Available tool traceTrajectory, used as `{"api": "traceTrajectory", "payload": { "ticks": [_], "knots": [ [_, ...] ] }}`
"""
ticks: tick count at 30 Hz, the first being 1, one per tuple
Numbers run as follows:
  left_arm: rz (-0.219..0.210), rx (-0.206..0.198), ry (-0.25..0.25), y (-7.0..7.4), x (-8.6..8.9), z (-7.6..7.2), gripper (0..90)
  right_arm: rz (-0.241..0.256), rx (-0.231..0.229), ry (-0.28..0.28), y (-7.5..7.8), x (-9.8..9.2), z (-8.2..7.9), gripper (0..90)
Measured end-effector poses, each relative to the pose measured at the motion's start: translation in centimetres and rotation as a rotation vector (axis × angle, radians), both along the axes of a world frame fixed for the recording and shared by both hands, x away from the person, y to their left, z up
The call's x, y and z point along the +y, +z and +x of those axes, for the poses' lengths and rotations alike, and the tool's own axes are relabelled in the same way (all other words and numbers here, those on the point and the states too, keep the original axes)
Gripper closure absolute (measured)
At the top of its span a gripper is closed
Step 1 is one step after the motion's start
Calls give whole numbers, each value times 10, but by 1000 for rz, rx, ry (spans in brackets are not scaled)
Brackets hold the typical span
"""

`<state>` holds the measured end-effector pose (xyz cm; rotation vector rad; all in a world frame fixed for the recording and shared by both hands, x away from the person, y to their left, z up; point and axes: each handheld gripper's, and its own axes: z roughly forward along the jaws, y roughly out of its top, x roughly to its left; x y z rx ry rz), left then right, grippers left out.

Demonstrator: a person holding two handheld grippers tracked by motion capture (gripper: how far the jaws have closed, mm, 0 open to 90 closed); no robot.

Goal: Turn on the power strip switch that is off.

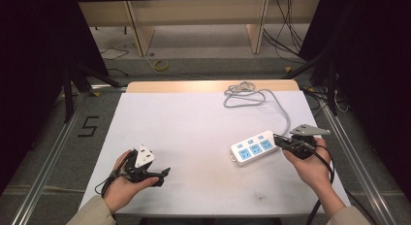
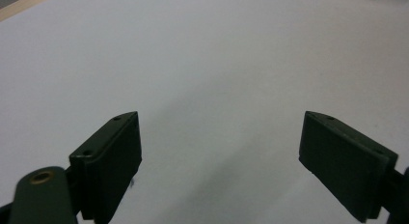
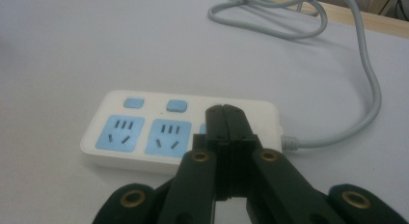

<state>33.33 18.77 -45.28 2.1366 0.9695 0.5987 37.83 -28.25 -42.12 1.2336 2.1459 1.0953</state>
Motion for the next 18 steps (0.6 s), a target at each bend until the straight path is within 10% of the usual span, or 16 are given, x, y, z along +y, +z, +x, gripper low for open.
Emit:
{"api": "traceTrajectory", "payload": {
  "ticks": [18],
  "knots": [
    [3,1,-4,0,0,0,147,-7,2,7,1,7,11,900]
  ]
}}
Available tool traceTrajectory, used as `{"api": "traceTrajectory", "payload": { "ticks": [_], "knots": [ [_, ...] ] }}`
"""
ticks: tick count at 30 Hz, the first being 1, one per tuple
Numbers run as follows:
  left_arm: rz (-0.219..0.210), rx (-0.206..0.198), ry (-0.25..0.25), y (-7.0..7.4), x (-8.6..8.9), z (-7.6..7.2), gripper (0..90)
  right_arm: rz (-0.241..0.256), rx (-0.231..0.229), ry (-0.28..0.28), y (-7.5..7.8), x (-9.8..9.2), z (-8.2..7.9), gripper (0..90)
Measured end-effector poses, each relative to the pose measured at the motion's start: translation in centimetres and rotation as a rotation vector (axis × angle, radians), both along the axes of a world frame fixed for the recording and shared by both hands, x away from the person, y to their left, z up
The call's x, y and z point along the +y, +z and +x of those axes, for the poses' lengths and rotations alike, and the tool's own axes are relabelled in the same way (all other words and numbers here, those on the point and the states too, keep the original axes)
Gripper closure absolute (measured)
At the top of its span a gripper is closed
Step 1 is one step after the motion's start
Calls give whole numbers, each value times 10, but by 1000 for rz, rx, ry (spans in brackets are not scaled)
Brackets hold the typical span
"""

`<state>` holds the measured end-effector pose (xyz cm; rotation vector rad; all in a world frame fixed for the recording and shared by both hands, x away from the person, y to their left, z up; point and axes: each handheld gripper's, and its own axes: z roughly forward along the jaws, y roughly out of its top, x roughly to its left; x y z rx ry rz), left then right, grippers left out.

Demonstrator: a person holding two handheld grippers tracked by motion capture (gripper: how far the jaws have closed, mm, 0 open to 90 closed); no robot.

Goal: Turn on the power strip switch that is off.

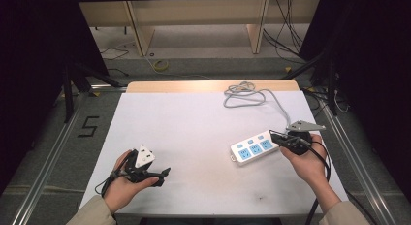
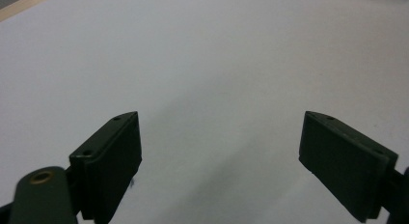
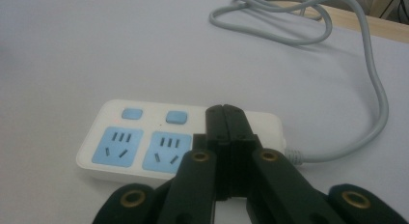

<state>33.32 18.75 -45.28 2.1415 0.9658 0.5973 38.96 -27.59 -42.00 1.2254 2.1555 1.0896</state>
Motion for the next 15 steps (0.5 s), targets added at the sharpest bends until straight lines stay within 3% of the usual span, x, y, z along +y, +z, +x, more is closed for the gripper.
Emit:
{"api": "traceTrajectory", "payload": {
  "ticks": [15],
  "knots": [
    [1,0,-1,0,0,0,147,-1,7,1,1,2,8,900]
  ]
}}
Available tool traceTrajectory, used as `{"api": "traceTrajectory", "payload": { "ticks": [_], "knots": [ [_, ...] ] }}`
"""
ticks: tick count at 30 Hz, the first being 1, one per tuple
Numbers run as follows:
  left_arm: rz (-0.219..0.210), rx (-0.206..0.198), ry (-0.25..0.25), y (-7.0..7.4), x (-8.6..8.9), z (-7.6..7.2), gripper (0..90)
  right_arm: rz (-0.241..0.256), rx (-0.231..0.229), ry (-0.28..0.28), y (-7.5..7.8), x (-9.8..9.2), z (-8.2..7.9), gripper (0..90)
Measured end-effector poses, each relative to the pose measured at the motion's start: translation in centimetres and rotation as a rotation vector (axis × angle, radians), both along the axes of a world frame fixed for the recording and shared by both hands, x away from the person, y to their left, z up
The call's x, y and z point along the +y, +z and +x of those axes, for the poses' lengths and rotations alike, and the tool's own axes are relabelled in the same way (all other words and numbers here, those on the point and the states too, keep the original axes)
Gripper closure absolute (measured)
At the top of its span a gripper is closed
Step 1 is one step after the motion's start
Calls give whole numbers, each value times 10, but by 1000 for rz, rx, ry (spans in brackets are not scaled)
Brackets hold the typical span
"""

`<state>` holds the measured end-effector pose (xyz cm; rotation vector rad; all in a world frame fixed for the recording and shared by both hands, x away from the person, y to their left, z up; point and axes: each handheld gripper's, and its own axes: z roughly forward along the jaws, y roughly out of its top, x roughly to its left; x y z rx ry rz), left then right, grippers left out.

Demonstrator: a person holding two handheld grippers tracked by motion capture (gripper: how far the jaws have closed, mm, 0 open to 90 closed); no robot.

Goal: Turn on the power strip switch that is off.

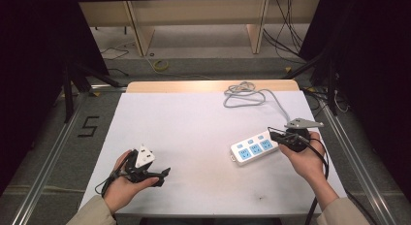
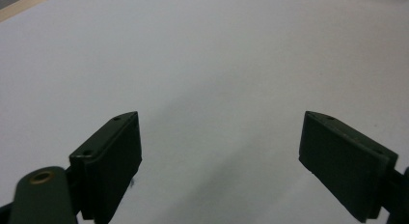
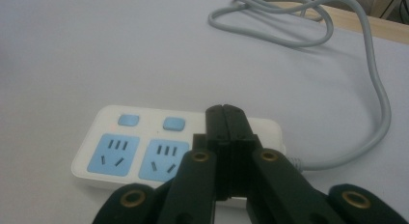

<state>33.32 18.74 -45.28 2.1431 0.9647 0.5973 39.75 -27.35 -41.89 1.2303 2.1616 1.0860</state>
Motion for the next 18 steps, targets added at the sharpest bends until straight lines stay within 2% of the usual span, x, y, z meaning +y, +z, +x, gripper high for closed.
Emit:
{"api": "traceTrajectory", "payload": {
  "ticks": [18],
  "knots": [
    [4,-2,-2,0,0,0,147,-6,7,6,0,5,9,900]
  ]
}}
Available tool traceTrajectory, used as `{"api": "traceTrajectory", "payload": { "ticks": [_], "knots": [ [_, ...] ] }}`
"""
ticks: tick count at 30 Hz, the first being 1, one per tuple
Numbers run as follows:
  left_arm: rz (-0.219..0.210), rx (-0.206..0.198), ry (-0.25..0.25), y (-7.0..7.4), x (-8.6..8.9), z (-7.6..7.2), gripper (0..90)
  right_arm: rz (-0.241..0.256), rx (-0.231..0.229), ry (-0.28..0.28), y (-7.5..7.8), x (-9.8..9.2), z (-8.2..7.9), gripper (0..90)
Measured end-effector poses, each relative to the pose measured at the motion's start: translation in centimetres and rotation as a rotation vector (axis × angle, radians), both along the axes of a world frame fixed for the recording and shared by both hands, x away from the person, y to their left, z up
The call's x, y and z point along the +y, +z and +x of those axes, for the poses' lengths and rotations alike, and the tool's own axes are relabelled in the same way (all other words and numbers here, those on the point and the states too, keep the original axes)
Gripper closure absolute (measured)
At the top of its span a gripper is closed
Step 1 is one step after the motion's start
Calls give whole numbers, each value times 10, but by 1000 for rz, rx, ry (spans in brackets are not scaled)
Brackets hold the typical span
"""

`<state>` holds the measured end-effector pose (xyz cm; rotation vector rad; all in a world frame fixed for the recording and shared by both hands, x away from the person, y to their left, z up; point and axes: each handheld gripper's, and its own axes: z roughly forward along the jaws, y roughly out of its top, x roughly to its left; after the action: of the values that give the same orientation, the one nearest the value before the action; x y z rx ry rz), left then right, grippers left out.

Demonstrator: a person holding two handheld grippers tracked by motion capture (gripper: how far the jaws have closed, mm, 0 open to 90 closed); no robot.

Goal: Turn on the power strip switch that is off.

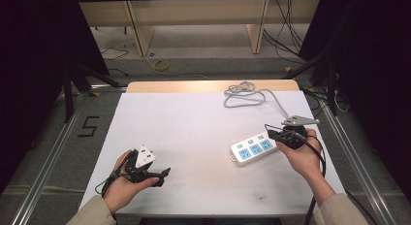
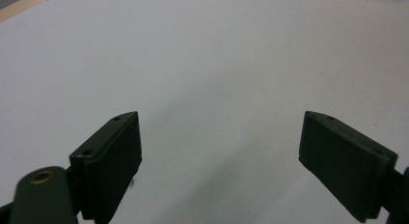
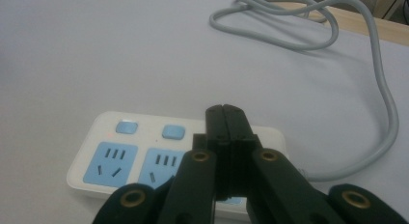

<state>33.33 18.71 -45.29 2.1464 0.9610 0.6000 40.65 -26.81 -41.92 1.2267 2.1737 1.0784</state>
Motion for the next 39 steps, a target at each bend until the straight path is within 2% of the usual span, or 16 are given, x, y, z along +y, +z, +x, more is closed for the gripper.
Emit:
{"api": "traceTrajectory", "payload": {
  "ticks": [39],
  "knots": [
    [1,0,-2,0,-1,0,147,-21,21,24,0,14,13,900]
  ]
}}
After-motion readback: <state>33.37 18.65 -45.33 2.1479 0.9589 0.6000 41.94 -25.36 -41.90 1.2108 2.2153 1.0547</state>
